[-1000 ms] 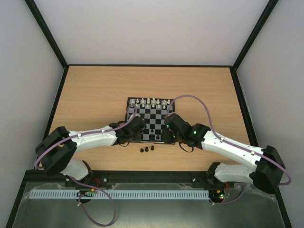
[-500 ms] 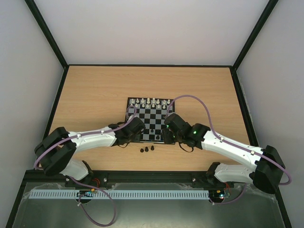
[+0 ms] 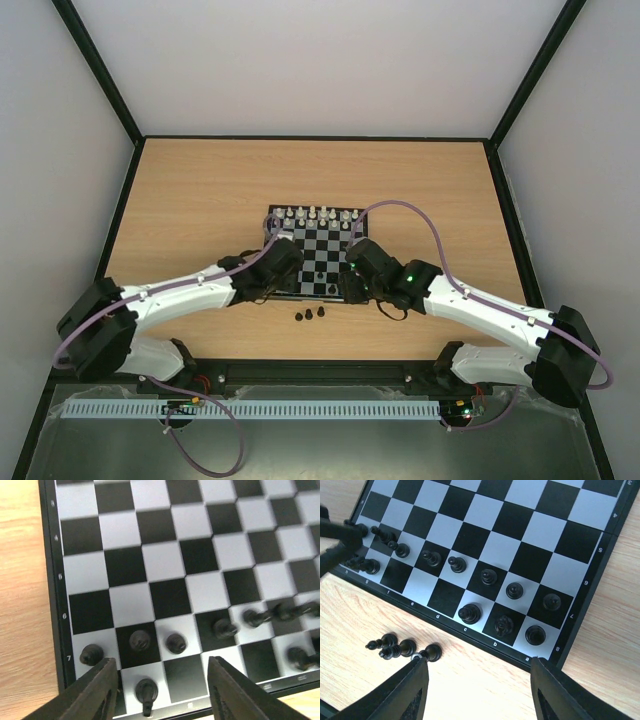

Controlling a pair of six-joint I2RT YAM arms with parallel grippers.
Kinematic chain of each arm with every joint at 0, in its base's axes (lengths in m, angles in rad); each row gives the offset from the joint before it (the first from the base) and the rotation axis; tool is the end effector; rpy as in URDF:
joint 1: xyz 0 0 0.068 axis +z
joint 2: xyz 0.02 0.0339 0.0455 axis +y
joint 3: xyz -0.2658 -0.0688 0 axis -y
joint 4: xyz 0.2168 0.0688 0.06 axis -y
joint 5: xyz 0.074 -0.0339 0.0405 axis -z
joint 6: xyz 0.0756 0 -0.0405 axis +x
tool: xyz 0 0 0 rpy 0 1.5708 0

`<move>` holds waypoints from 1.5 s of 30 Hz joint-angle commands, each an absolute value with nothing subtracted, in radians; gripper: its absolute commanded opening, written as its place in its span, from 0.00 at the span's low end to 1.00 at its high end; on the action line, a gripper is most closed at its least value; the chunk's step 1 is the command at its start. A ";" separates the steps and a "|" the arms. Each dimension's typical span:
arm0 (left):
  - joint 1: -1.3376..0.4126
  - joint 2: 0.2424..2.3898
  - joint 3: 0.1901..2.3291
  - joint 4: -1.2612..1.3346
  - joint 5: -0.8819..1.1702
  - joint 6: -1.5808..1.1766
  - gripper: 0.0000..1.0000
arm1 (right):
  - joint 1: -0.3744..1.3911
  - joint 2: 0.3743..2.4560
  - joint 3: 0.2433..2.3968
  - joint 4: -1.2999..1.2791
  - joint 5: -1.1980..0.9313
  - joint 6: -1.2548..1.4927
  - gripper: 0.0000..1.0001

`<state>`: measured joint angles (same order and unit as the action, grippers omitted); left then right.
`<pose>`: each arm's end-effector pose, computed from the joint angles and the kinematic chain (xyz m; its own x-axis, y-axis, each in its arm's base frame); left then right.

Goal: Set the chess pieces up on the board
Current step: Place the chess piece on the chessboard, then pick up the chess piece at the center of the board.

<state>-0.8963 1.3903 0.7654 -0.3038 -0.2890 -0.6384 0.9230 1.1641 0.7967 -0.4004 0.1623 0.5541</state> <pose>0.1860 -0.1981 0.1795 -0.7842 0.0661 -0.6169 0.2176 0.9605 -0.1736 0.1580 0.1885 0.2325 -0.7336 -0.1089 -0.6708 -0.3890 0.8767 0.2831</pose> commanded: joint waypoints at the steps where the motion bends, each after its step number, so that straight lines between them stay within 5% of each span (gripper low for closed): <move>1: -0.909 1.306 0.839 -0.358 -0.314 -0.620 0.57 | 0.929 1.172 0.782 -0.423 0.137 0.540 0.60; 10: -0.947 1.084 0.753 -0.441 -0.310 -0.697 0.98 | 1.044 1.245 0.801 -0.420 0.163 0.595 0.68; 22: -0.972 0.881 0.646 -0.497 -0.314 -0.782 0.99 | 1.131 1.392 0.878 -0.425 0.200 0.631 0.59; 45: -0.974 0.901 0.639 -0.476 -0.322 -0.764 0.99 | 1.136 1.570 0.950 -0.423 0.203 0.641 0.42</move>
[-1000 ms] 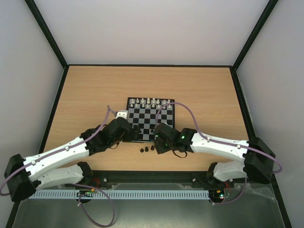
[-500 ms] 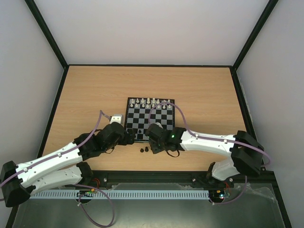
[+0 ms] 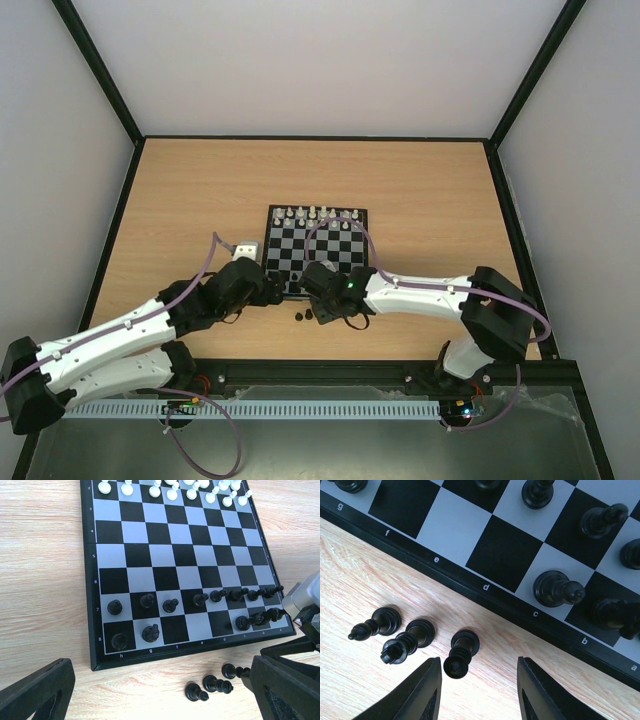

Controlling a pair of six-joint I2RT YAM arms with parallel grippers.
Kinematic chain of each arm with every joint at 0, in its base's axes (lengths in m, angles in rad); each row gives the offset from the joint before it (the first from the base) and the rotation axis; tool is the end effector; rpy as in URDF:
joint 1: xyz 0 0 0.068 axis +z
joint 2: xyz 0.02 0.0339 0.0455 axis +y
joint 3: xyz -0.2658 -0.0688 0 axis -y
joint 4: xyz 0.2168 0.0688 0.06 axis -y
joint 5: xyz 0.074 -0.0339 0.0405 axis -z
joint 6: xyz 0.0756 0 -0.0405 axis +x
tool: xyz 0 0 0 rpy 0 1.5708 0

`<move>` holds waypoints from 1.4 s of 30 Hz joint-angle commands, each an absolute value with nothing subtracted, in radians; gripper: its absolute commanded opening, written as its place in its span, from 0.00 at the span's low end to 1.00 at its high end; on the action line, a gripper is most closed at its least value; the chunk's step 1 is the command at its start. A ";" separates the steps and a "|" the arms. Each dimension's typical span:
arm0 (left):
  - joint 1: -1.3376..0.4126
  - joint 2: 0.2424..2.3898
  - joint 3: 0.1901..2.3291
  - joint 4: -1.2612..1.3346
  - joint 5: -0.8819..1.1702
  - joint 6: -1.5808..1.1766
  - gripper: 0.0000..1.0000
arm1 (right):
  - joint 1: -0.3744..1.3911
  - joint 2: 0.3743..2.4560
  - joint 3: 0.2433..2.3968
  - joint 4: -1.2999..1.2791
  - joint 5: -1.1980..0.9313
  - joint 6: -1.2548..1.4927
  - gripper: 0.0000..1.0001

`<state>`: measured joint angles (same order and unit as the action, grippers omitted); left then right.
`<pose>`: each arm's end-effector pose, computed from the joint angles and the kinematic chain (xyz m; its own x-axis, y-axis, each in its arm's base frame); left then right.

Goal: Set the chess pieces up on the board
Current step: Pick up the chess piece at the center of the board, then place the chess piece on the chessboard.

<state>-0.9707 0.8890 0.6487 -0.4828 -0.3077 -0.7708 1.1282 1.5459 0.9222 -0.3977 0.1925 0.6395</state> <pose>0.1244 -0.1413 0.2299 -0.7267 -0.1138 -0.6775 0.2119 0.9010 -0.3786 0.1423 0.2665 0.1749 -0.7969 -0.3136 -0.5164 -0.4594 0.8697 0.1807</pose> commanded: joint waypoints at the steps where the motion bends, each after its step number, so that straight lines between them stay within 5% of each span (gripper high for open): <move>1: -0.974 0.904 0.640 -0.474 -0.322 -0.762 0.99 | 1.137 1.574 0.951 -0.422 0.203 0.640 0.42; 11: -0.974 0.929 0.640 -0.459 -0.325 -0.757 0.99 | 1.136 1.617 0.972 -0.409 0.200 0.602 0.36; 21: -0.974 0.936 0.646 -0.459 -0.325 -0.754 0.99 | 1.135 1.636 0.988 -0.427 0.214 0.597 0.16; 42: -0.964 0.941 0.649 -0.471 -0.334 -0.746 0.99 | 1.047 1.674 1.107 -0.464 0.266 0.524 0.16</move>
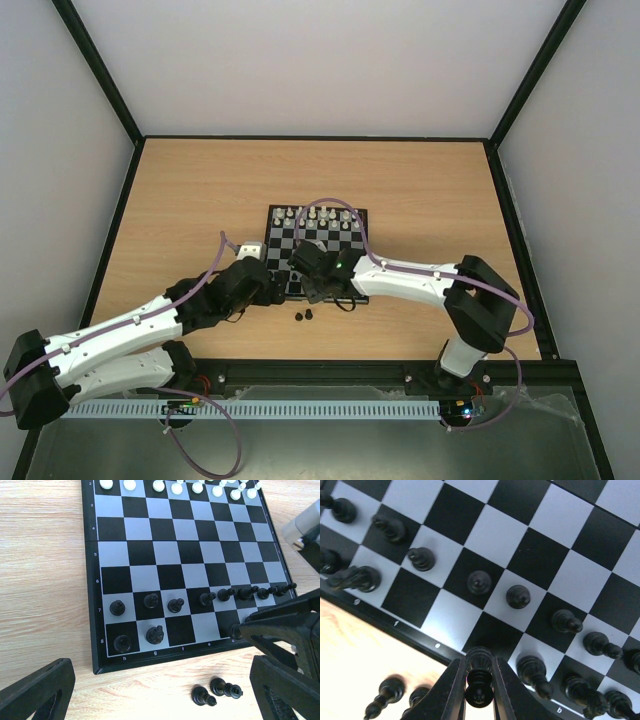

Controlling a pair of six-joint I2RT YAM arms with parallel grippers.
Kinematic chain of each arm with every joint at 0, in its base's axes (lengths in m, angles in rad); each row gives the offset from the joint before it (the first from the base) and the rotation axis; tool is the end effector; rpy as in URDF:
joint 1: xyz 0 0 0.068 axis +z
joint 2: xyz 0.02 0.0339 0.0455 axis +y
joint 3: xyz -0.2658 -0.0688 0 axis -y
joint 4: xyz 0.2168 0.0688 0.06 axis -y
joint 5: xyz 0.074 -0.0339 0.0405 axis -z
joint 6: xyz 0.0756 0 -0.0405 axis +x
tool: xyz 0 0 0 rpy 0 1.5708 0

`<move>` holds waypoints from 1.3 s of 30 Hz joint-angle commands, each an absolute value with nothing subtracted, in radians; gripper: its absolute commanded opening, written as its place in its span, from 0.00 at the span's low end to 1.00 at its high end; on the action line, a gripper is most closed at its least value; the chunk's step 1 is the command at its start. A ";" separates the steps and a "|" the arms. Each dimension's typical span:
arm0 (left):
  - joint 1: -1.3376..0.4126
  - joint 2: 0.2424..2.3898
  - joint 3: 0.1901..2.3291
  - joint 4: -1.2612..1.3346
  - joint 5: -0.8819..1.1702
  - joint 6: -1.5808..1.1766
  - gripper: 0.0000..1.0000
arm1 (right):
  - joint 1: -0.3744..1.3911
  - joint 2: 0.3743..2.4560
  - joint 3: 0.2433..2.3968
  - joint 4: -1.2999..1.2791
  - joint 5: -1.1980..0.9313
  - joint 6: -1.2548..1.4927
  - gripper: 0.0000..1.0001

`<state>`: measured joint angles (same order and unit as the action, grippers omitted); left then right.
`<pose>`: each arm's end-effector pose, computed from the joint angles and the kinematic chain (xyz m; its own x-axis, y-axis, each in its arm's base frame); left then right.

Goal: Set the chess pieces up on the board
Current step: Place the chess piece on the chessboard.

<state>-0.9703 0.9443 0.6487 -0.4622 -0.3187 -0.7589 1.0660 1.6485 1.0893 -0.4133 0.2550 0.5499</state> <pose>0.1297 -0.1474 0.2229 -0.7325 -0.0870 -0.6752 0.2079 0.9158 -0.3436 0.1807 0.2876 0.1928 -0.7474 -0.3071 -0.5891 -0.4547 0.8830 0.1166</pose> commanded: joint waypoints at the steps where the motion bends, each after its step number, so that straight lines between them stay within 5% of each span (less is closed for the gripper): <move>1: -0.963 0.942 0.650 -0.470 -0.334 -0.746 0.99 | 1.042 1.676 1.105 -0.460 0.263 0.521 0.16; 22: -0.960 0.962 0.654 -0.457 -0.330 -0.742 0.99 | 1.015 1.694 1.090 -0.434 0.238 0.513 0.20; 30: -0.951 0.965 0.654 -0.454 -0.333 -0.738 0.99 | 1.027 1.513 1.047 -0.434 0.234 0.525 0.42; 39: -0.942 0.926 0.658 -0.466 -0.348 -0.743 0.99 | 1.145 1.471 0.995 -0.460 0.203 0.582 0.45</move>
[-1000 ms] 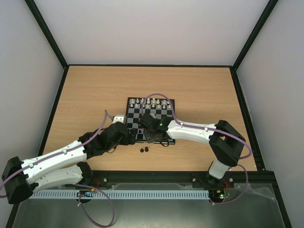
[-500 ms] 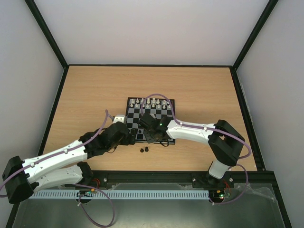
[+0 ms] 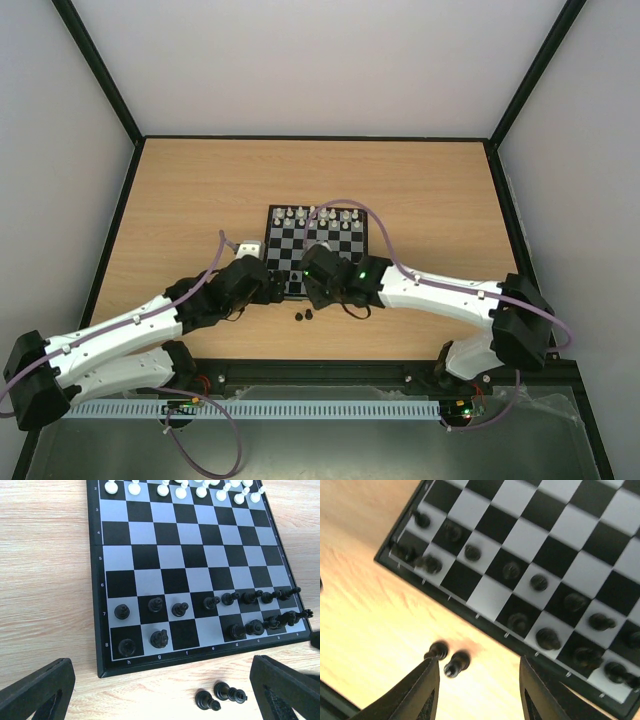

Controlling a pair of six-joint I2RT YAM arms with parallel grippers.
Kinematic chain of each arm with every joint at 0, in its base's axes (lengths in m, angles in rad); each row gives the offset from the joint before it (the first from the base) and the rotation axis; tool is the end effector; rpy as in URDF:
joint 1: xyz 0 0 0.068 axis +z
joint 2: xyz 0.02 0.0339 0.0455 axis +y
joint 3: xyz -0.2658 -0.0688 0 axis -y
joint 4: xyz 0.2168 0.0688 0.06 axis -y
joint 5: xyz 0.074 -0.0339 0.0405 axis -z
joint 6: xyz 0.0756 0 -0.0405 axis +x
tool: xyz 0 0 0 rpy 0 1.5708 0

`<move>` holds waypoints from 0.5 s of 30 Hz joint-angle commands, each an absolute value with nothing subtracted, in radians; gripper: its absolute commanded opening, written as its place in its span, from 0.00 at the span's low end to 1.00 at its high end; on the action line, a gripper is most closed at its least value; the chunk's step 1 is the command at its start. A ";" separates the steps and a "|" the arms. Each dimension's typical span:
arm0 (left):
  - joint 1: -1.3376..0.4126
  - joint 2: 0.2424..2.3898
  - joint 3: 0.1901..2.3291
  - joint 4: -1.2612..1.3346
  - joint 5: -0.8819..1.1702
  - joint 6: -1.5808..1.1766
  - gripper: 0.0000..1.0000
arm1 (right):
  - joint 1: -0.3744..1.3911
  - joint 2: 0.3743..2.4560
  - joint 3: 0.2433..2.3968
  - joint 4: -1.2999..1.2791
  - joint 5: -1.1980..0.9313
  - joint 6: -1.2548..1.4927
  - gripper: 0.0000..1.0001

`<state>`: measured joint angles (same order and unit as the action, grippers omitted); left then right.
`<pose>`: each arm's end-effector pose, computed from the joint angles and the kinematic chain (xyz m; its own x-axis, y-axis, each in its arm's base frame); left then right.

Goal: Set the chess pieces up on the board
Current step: Place the chess piece on the chessboard, then pick up the chess piece at the center of the board.

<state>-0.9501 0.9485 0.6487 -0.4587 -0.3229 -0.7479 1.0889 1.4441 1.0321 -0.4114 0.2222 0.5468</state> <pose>0.1333 -0.1452 0.2226 -0.7268 -0.0923 -0.6806 0.1953 0.9223 -0.3337 0.1582 0.2666 0.2370 -0.7037 -0.2511 -0.6647 -0.5023 0.8375 0.2154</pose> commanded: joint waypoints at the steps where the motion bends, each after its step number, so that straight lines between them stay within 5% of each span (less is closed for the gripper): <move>1: -0.942 0.925 0.659 -0.467 -0.348 -0.743 0.99 | 1.156 1.483 0.994 -0.456 0.201 0.588 0.45; 15: -0.940 0.916 0.648 -0.471 -0.342 -0.747 0.99 | 1.213 1.636 1.023 -0.438 0.197 0.599 0.42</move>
<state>-0.9478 0.9318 0.6487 -0.4591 -0.3267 -0.7483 1.2057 1.6001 1.0065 -0.4129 0.1913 0.5892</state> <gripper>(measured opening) 0.988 0.432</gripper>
